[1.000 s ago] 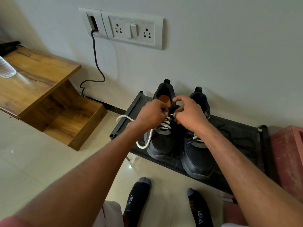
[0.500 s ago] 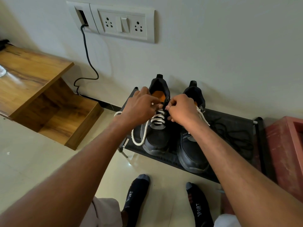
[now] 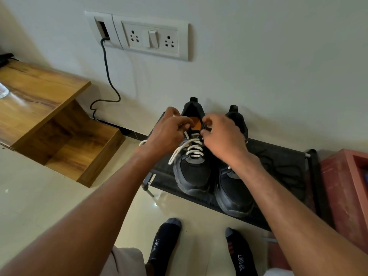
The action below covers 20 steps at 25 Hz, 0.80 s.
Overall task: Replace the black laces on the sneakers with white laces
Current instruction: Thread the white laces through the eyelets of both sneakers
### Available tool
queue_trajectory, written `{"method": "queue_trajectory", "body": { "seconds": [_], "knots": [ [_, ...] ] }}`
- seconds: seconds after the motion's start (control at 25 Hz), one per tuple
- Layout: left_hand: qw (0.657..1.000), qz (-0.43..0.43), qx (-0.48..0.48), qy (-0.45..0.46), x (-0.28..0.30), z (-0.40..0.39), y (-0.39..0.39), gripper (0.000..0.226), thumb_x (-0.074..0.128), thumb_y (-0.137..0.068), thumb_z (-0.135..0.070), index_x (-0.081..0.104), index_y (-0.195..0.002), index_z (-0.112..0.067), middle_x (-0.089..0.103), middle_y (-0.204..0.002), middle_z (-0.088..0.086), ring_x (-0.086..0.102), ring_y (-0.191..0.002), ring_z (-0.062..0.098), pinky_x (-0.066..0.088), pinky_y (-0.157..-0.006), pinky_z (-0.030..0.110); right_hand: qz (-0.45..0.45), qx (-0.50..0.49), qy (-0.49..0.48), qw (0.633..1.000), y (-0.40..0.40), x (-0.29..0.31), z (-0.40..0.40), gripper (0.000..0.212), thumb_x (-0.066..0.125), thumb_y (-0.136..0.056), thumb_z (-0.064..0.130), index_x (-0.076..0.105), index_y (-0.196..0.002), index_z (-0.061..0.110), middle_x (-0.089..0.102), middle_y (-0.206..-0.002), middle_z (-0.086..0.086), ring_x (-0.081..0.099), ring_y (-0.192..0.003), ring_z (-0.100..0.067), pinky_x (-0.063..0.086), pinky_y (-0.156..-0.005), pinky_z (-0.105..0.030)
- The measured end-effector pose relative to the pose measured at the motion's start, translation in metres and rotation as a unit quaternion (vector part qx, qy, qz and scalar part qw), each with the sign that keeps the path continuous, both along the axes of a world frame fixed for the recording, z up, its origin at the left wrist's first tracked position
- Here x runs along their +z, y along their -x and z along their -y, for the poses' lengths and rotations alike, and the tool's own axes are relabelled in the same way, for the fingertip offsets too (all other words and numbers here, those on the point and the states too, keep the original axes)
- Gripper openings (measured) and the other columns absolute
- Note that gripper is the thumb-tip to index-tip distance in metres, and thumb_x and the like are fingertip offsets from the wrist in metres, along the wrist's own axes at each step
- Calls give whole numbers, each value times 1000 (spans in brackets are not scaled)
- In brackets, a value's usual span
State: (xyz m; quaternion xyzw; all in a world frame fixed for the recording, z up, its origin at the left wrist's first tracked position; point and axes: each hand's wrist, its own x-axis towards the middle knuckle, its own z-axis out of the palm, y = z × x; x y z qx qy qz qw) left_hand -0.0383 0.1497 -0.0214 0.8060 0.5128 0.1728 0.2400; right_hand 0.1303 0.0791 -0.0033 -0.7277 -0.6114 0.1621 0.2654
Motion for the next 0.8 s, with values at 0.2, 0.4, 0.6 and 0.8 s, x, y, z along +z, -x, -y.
{"method": "queue_trajectory", "body": {
  "seconds": [0.2,0.4,0.6,0.8],
  "knots": [
    [1000,-13,-13,18,-5,1,-1,20,59,-105,-30,72,-119,-33,50,-134,-5,54,-113,19,41,-91,31,-52,-34,-5,998,0,-5,-4,17,73,-92,14,75,-101,28,74,-93,5,72,-87,-19,60,-79,-38],
    [999,12,0,30,-6,1,1,19,58,-105,-26,74,-115,-32,51,-136,-7,55,-114,19,43,-94,34,-47,-315,-239,918,-59,34,-8,27,57,-91,5,75,-96,25,69,-98,10,65,-94,-13,35,-72,-26],
    [1000,6,4,30,-8,0,-4,19,58,-105,-29,73,-116,-32,51,-133,-7,54,-110,17,40,-88,31,19,2,-3,1000,-21,3,6,14,74,-96,28,74,-110,28,69,-108,6,66,-93,-14,50,-79,-31],
    [1000,4,3,23,-7,2,-3,22,58,-105,-31,71,-122,-29,51,-135,-6,53,-109,15,40,-89,32,14,-77,-41,996,-15,1,2,13,69,-96,20,81,-96,24,77,-92,3,72,-85,-21,57,-76,-32]
  ]
}}
